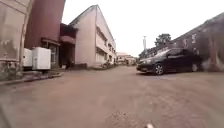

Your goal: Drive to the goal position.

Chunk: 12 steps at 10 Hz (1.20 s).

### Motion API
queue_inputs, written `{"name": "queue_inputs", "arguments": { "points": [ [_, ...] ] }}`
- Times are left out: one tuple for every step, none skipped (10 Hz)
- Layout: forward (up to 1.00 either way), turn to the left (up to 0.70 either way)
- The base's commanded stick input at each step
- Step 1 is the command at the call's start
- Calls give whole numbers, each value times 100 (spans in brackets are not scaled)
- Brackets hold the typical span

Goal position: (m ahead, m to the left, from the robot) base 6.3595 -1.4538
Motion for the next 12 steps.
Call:
{"name": "queue_inputs", "arguments": {
  "points": [
    [100, 0],
    [100, 0],
    [100, 0],
    [100, 0],
    [100, 0],
    [100, 0],
    [100, 0],
    [100, 0],
    [100, 0],
    [100, 0],
    [100, 0],
    [90, 0]
  ]
}}
